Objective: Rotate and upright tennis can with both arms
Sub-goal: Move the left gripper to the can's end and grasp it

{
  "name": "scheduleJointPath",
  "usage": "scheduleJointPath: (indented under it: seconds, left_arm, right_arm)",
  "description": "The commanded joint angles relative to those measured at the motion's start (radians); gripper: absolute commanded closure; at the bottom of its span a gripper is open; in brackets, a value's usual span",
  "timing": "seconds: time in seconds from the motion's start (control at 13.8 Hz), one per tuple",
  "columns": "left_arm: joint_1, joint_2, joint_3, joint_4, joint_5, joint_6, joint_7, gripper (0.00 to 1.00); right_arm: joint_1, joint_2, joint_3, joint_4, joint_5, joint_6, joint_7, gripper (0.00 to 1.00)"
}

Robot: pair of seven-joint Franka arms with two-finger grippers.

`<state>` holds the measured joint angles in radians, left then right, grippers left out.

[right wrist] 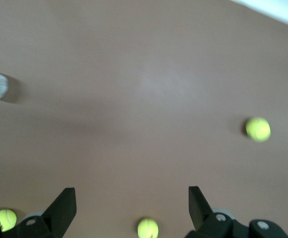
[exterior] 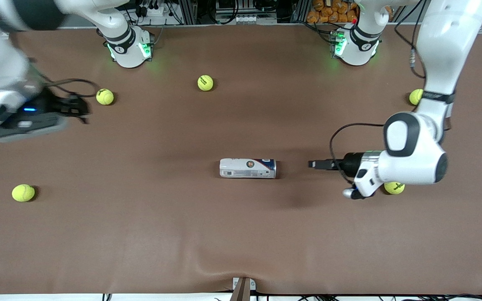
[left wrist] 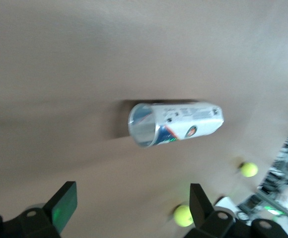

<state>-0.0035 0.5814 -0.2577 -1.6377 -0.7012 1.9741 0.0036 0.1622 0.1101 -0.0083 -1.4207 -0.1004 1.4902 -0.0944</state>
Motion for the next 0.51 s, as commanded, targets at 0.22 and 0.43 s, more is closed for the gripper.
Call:
scheduleJointPath:
  seconds: [0.22,0.43]
  left_arm:
    - [-0.006,0.127,-0.009,-0.034,-0.327,0.035,0.258,0.0]
    - [-0.012,0.181,-0.009,-0.037,-0.467,0.037,0.334,0.0]
  right_arm:
    - [-0.197,-0.072,0.022,-0.035,0.116,-0.113,0.013,0.0]
    - [-0.197,-0.118,0.005,-0.04,0.116,-0.137,0.033,0.0]
